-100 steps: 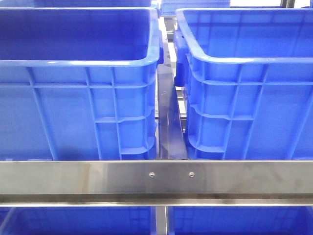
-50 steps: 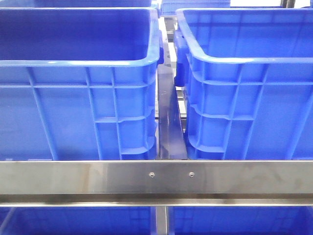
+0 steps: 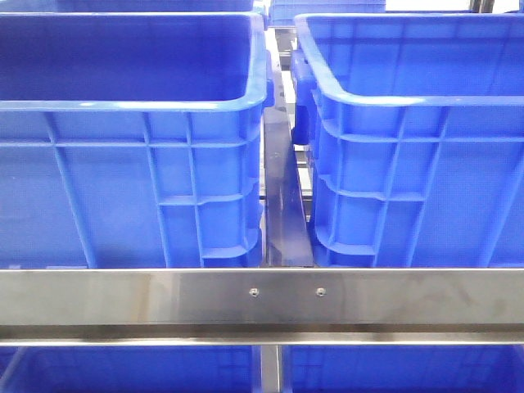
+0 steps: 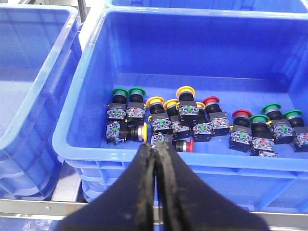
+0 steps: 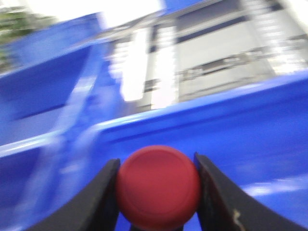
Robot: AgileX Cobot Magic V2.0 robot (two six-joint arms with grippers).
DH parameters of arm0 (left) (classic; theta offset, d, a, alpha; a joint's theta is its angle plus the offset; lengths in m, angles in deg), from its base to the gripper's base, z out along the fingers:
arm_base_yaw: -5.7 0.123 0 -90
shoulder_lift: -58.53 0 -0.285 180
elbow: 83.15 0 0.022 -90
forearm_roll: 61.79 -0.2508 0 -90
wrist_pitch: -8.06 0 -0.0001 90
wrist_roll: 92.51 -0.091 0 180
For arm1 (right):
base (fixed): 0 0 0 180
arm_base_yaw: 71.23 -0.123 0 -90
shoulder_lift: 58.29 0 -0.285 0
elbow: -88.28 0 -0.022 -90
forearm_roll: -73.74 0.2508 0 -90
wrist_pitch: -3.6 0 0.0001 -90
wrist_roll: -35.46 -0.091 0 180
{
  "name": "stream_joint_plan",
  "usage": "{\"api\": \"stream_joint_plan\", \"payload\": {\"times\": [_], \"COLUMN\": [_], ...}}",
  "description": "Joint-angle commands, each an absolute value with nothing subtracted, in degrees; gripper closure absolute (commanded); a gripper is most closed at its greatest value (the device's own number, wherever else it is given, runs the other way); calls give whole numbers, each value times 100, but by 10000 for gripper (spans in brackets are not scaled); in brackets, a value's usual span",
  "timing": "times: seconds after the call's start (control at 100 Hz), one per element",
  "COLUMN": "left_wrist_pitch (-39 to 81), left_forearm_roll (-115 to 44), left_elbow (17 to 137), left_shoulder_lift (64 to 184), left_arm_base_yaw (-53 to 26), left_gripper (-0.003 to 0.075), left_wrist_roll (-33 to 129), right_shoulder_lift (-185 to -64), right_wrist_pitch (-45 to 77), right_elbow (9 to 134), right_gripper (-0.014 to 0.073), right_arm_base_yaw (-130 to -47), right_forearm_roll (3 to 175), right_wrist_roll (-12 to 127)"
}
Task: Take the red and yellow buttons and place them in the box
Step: 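Move the right gripper with the red button over the empty crate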
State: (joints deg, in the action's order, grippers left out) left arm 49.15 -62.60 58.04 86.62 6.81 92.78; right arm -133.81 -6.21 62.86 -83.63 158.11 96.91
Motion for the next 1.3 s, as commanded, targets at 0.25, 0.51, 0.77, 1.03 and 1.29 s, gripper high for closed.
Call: {"api": "stream_joint_plan", "payload": {"times": [0.25, 0.51, 0.77, 1.03, 1.29], "left_wrist_pitch": [4278, 4220, 4220, 4220, 4220], "left_forearm_roll": [-6179, -6179, -6179, -6179, -6179], "left_elbow": [5946, 5946, 5946, 5946, 5946], "left_shoulder_lift": [8714, 8714, 8714, 8714, 8714], "left_arm_base_yaw": [687, 687, 687, 687, 687], "left_gripper": [739, 739, 739, 739, 739], "left_wrist_roll": [9337, 9337, 9337, 9337, 9337], "right_shoulder_lift": [-14840, -15944, -16716, -17117, -17431], "right_wrist_pitch": [-1662, -1718, -1712, -1681, -1681], "right_elbow": [6692, 7406, 8107, 8449, 8449], "right_gripper": [471, 471, 471, 471, 471], "right_arm_base_yaw": [-8329, -8329, -8329, -8329, -8329], "right_forearm_roll": [14721, 14531, 14531, 14531, 14531], "right_wrist_roll": [9836, 9836, 9836, 9836, 9836]}}
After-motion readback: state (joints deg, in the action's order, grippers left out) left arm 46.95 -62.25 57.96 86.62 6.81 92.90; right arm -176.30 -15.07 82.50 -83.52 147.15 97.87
